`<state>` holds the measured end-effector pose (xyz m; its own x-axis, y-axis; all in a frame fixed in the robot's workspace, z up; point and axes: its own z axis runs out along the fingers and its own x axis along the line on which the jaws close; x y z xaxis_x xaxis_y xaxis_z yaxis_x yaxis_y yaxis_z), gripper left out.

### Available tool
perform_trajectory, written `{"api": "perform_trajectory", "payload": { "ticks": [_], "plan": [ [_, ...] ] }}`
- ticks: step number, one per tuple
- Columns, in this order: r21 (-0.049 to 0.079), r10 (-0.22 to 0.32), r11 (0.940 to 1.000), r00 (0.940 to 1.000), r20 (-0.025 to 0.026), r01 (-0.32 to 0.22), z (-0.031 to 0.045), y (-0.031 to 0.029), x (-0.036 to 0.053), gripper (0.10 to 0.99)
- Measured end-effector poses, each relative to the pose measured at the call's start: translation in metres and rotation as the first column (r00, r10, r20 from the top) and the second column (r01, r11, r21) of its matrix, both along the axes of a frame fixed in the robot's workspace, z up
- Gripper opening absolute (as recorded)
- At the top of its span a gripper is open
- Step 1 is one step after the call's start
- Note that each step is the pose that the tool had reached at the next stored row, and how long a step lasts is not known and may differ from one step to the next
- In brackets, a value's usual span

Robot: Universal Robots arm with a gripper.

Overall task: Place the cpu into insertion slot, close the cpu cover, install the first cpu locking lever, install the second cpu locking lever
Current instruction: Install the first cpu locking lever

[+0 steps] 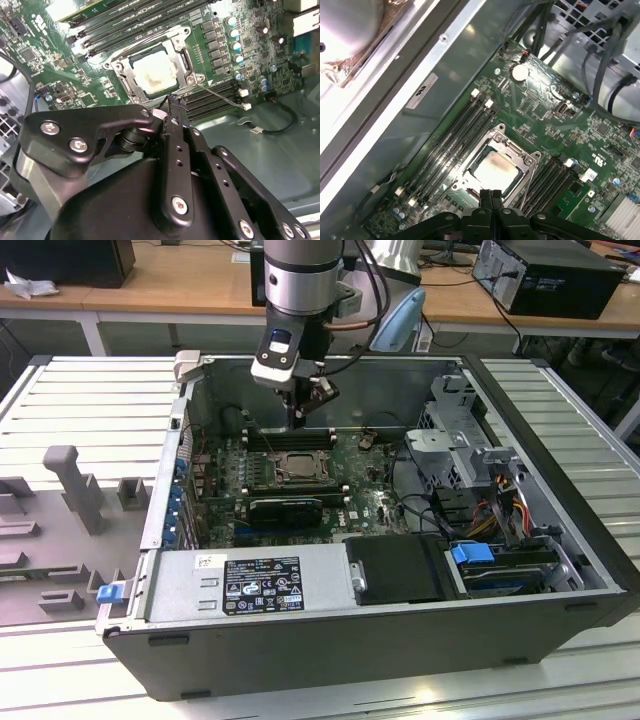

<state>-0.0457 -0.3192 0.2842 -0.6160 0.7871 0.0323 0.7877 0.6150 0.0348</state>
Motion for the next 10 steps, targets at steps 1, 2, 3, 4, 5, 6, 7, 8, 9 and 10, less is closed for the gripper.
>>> {"api": "perform_trajectory", "payload": {
  "ticks": [1,2,3,4,5,6,7,8,9,10],
  "plan": [
    [0.0,0.013,0.9999,0.9999,0.0,-0.013,0.0,0.0,0.0,0.106],
    [0.0,0.025,0.9997,0.9997,0.0,-0.025,0.0,0.0,0.0,0.106],
    [0.0,0.033,0.9995,0.9995,0.0,-0.033,0.0,0.0,0.0,0.106],
    [0.0,0.04,0.9992,0.9992,0.0,-0.04,0.0,0.0,0.0,0.106],
    [0.0,0.051,0.9987,0.9987,0.0,-0.051,0.0,0.0,0.0,0.106],
    [0.0,0.063,0.998,0.998,0.0,-0.063,0.0,0.0,0.0,0.106],
    [0.0,0.07,0.9975,0.9975,0.0,-0.07,0.0,0.0,0.0,0.106],
    [0.0,0.077,0.997,0.997,0.0,-0.077,0.0,0.0,0.0,0.106],
    [0.0,0.083,0.9965,0.9965,0.0,-0.083,0.0,0.0,0.0,0.106],
    [0.0,0.09,0.9959,0.9959,0.0,-0.09,0.0,0.0,0.0,0.106]
  ]
}}
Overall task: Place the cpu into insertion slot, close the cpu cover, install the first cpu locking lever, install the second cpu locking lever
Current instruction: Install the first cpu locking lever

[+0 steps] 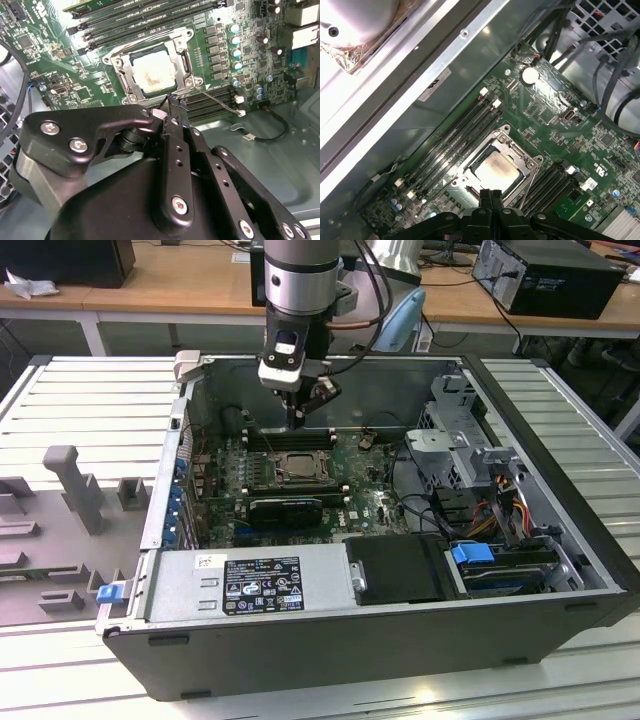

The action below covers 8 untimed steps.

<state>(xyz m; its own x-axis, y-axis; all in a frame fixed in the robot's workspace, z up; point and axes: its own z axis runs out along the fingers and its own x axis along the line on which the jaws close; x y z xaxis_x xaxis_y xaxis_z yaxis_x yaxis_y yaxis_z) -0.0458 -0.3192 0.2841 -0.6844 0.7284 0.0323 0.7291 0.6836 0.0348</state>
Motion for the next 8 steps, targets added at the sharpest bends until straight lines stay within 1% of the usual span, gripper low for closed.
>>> {"api": "perform_trajectory", "payload": {
  "ticks": [5,8],
  "plan": [
    [0.0,0.046,0.9989,0.9989,0.0,-0.046,0.0,0.0,0.0,0.106],
    [0.0,0.083,0.9965,0.9965,0.0,-0.083,0.0,0.0,0.0,0.106]
  ]
}}
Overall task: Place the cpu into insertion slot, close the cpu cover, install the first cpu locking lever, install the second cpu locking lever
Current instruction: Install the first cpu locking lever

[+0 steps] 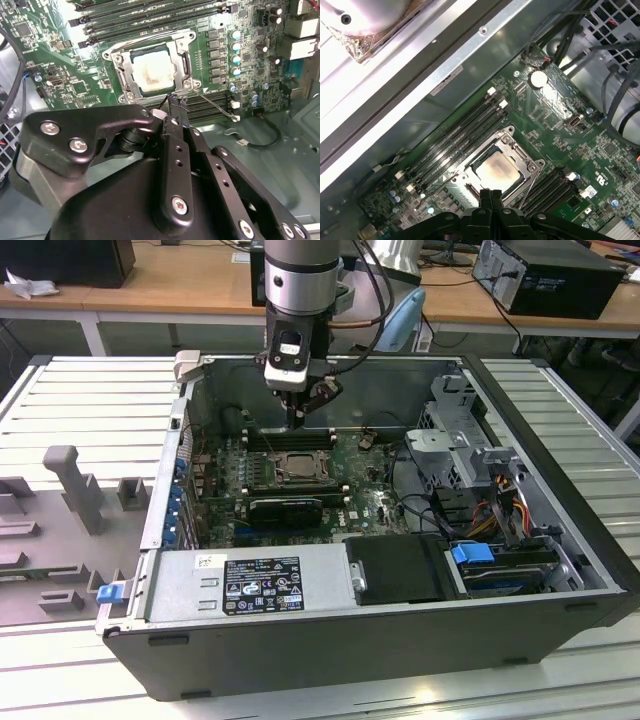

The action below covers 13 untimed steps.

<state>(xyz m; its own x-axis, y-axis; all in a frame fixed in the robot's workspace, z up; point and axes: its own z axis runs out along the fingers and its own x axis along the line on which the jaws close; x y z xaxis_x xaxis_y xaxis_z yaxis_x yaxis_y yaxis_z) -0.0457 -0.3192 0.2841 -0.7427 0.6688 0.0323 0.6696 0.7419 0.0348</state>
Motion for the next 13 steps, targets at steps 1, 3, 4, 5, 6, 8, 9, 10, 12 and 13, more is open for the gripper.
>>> {"api": "perform_trajectory", "payload": {
  "ticks": [1,3,4,5,6,8,9,10,12,13],
  "plan": [
    [0.0,0.01,1.0,1.0,0.0,-0.01,0.0,0.0,0.0,0.106],
    [0.0,0.035,0.9994,0.9994,-0.0001,-0.035,0.0,0.0,0.0,0.106],
    [0.0,0.048,0.9989,0.9989,0.0,-0.048,0.0,0.0,0.0,0.106],
    [0.0,0.063,0.998,0.998,0.0,-0.063,0.0,0.0,0.0,0.106],
    [0.0,0.075,0.9972,0.9972,-0.0001,-0.075,0.0,0.0,0.0,0.106],
    [0.0,0.151,0.9886,0.9886,0.0,-0.151,0.0,0.0,0.0,0.106],
    [0.0,0.181,0.9835,0.9835,0.0,-0.181,0.0,0.0,0.0,0.106],
    [0.0,0.221,0.9754,0.9754,0.0,-0.221,-0.0001,0.0,0.0,0.106],
    [0.0,0.283,0.9591,0.9591,0.0,-0.283,-0.0001,0.0,0.0,0.106],
    [0.0,0.295,0.9555,0.9555,0.0,-0.295,-0.0001,0.0,0.0,0.106]
  ]
}}
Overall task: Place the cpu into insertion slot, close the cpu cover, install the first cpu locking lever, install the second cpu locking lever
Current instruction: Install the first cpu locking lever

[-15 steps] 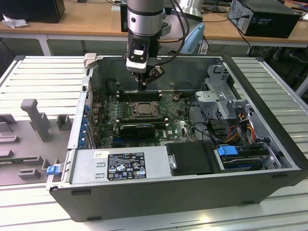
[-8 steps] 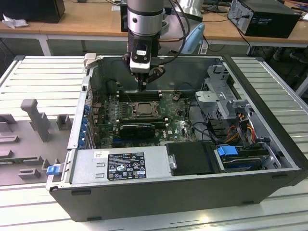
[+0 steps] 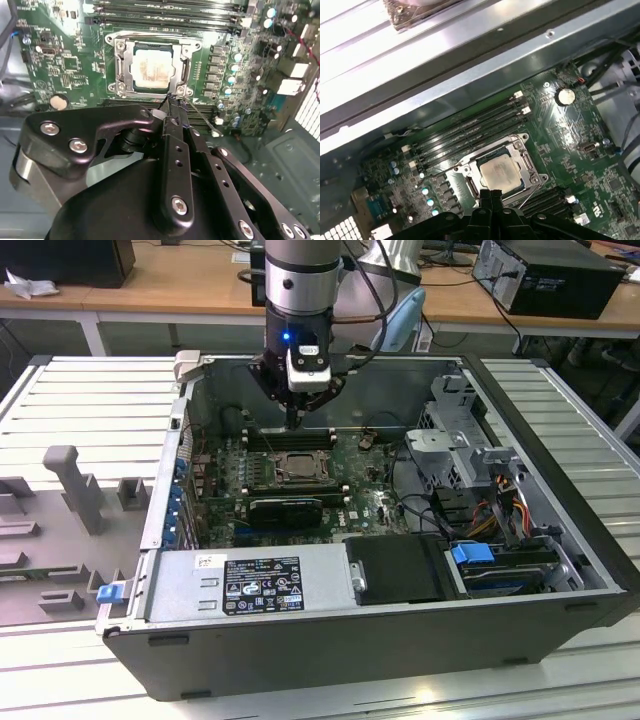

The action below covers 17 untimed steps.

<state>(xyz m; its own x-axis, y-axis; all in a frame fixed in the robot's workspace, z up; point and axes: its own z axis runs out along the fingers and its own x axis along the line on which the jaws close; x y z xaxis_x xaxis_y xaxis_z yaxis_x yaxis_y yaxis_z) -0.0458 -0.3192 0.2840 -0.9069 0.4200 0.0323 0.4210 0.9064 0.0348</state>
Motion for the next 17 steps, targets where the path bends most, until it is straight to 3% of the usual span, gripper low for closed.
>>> {"api": "perform_trajectory", "payload": {
  "ticks": [6,17],
  "plan": [
    [0.0,0.105,0.9945,0.9945,0.0,-0.105,0.0,0.0,-0.0001,0.106],
    [0.0,0.149,0.9889,0.9889,0.0,-0.149,0.0,0.0,-0.0012,0.106]
  ]
}}
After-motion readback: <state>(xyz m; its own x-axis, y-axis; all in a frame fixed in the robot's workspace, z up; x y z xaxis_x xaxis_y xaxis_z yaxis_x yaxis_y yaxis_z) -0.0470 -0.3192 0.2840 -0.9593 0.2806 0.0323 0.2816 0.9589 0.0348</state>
